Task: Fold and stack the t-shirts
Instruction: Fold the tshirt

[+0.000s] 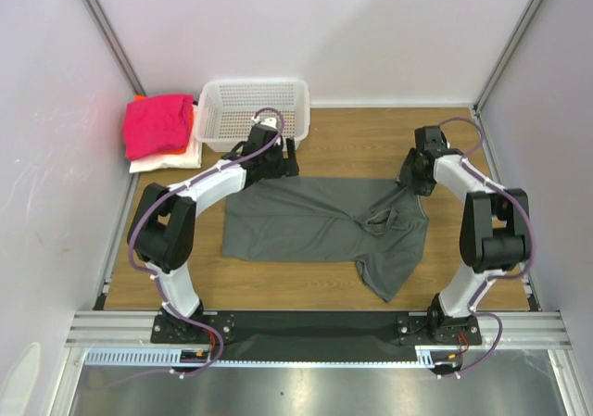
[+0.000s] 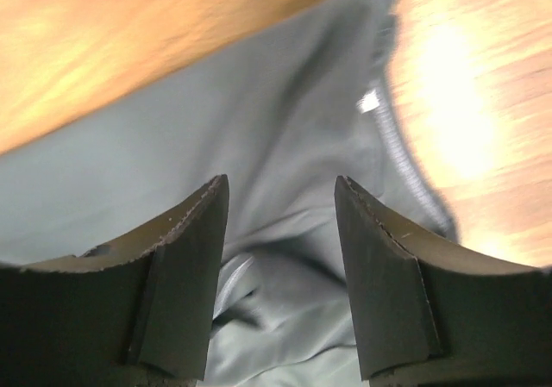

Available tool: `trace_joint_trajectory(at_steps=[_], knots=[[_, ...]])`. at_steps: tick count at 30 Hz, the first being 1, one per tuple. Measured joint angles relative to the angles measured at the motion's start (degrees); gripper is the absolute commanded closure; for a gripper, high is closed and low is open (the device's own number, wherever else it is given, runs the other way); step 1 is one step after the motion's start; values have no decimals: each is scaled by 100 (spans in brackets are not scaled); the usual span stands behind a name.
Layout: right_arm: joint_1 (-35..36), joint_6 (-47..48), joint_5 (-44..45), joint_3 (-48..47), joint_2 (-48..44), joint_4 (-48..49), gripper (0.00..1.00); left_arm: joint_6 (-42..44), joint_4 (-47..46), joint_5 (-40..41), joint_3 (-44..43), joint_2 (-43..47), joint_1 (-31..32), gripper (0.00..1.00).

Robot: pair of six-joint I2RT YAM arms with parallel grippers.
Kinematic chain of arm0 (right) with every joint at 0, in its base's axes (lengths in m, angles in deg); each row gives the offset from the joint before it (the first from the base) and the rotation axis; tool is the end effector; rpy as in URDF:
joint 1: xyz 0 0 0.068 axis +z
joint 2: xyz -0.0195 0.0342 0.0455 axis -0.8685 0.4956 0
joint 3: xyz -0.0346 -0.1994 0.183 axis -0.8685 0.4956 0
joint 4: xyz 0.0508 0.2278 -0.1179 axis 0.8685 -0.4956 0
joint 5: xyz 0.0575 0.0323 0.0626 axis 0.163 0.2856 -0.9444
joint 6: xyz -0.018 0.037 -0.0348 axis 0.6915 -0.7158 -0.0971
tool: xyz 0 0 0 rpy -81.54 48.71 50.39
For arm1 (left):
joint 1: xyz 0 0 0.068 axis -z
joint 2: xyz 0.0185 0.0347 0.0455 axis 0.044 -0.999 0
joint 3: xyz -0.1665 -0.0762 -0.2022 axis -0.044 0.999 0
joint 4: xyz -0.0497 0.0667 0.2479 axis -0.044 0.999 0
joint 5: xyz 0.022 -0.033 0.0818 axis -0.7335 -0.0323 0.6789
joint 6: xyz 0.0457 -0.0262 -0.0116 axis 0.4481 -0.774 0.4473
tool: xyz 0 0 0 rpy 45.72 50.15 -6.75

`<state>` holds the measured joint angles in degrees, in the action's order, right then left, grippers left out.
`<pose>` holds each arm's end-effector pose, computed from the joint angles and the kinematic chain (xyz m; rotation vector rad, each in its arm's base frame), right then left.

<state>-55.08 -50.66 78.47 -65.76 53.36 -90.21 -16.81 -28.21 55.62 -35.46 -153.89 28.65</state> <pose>0.3523 0.0286 0.2148 0.5483 2.5296 0.0860 0.3633 -0.1760 0.2181 -0.0372 2.3533 -0.3962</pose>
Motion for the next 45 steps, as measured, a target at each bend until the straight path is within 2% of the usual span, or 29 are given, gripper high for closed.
trace_joint_trajectory(at_steps=[5,10,16,22,34,40,45], knots=[[-190,315,79,-284,597,55,52,35,66,7,66,42,48,11],[-216,531,-271,-732,693,367,57,120,153,-87,101,39,33,11],[-11,564,-557,-1067,826,533,57,125,199,-83,79,-7,33,11],[286,492,-280,-1075,1174,129,57,127,284,-76,81,-13,33,11],[227,455,81,-1016,1368,-122,58,70,308,-15,127,-79,-46,11],[262,605,-55,-1088,1471,-37,59,-157,306,223,868,162,-203,11],[505,772,-310,-1108,1471,260,63,-413,289,240,1484,431,-332,12]])
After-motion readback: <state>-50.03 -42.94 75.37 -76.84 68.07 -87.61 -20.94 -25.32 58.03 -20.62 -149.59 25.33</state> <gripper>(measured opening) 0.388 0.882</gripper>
